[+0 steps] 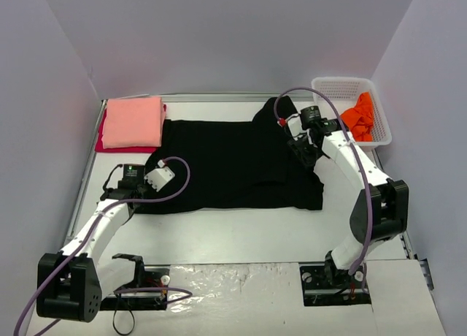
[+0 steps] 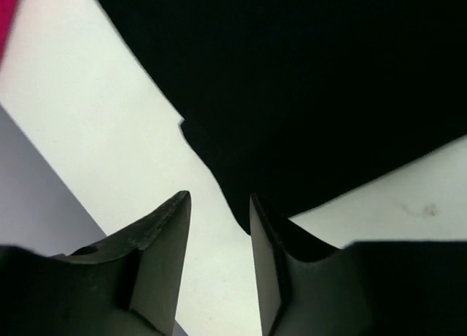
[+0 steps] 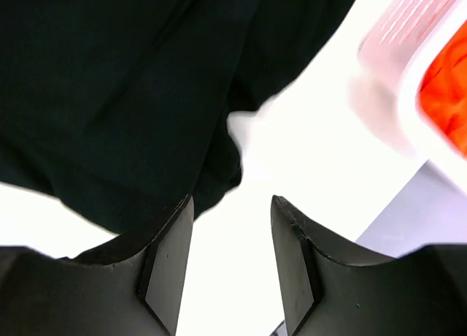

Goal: Fold and stack the t-shirts
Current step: Fold the flattened tshirt in 1/3 of the way

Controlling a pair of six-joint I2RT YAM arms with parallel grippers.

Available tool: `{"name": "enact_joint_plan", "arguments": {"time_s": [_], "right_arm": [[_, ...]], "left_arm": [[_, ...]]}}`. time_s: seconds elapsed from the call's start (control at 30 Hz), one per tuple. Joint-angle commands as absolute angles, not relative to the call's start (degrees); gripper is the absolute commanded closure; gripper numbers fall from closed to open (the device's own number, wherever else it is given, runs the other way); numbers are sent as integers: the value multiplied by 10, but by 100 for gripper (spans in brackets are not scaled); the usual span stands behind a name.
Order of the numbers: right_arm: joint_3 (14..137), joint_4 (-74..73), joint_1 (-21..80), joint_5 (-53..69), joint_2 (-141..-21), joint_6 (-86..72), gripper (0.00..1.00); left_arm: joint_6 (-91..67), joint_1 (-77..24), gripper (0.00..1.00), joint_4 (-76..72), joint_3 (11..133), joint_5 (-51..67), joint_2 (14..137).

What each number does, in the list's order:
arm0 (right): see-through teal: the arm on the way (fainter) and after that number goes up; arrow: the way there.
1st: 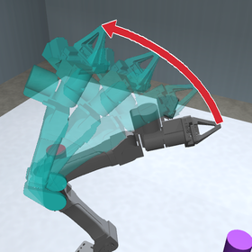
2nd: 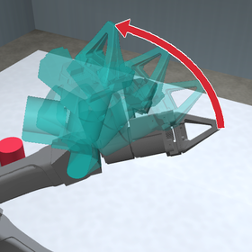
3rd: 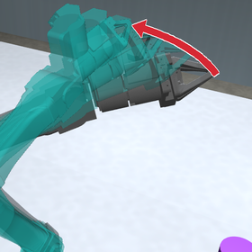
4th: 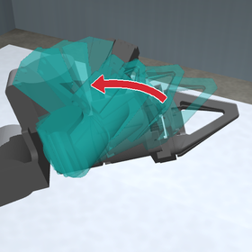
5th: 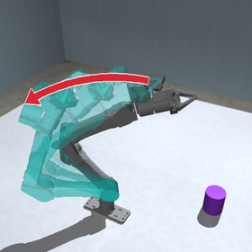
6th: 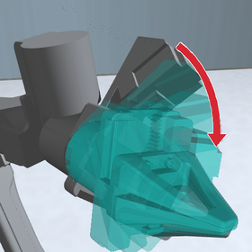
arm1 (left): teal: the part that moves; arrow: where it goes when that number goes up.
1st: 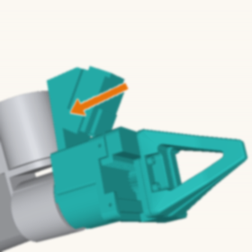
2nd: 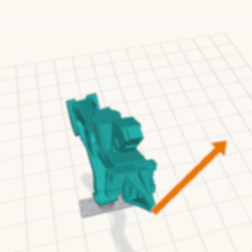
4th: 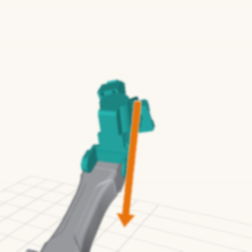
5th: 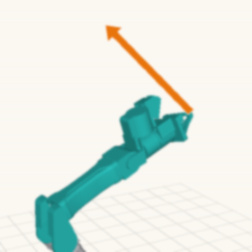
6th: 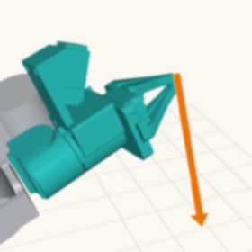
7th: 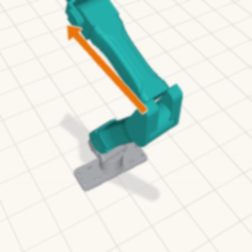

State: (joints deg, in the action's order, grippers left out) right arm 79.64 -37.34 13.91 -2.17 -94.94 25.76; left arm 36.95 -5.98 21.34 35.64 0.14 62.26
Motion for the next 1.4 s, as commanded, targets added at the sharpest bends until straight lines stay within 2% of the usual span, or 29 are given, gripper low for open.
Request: {"name": "enact_joint_plan", "arguments": {"time_s": [0.0,0.1,0.23,0.47,0.63,0.8,0.93,1.23,1.27,1.37], "right_arm": [[739,-391,138,-27,-908,266,57],[687,-390,138,-25,-882,269,59],[646,-388,137,-23,-865,264,59],[624,-384,136,-23,-856,257,59],[623,-383,136,-28,-856,254,58],[618,-376,135,-30,-860,250,58],[617,-375,135,-26,-864,250,57],[599,-382,137,-28,-869,257,56],[596,-385,137,-26,-869,258,56],[581,-389,137,-23,-869,269,56]], "left_arm": [[415,-56,65,259,339,29,604],[429,-56,70,266,333,37,612],[443,-56,70,272,330,54,629],[452,-56,72,304,350,98,657],[461,-57,73,336,363,107,632],[471,-56,70,331,349,106,617],[482,-56,66,305,333,84,651],[487,-56,67,282,340,73,729],[486,-57,69,276,341,71,730],[483,-57,86,269,340,67,737]]}}
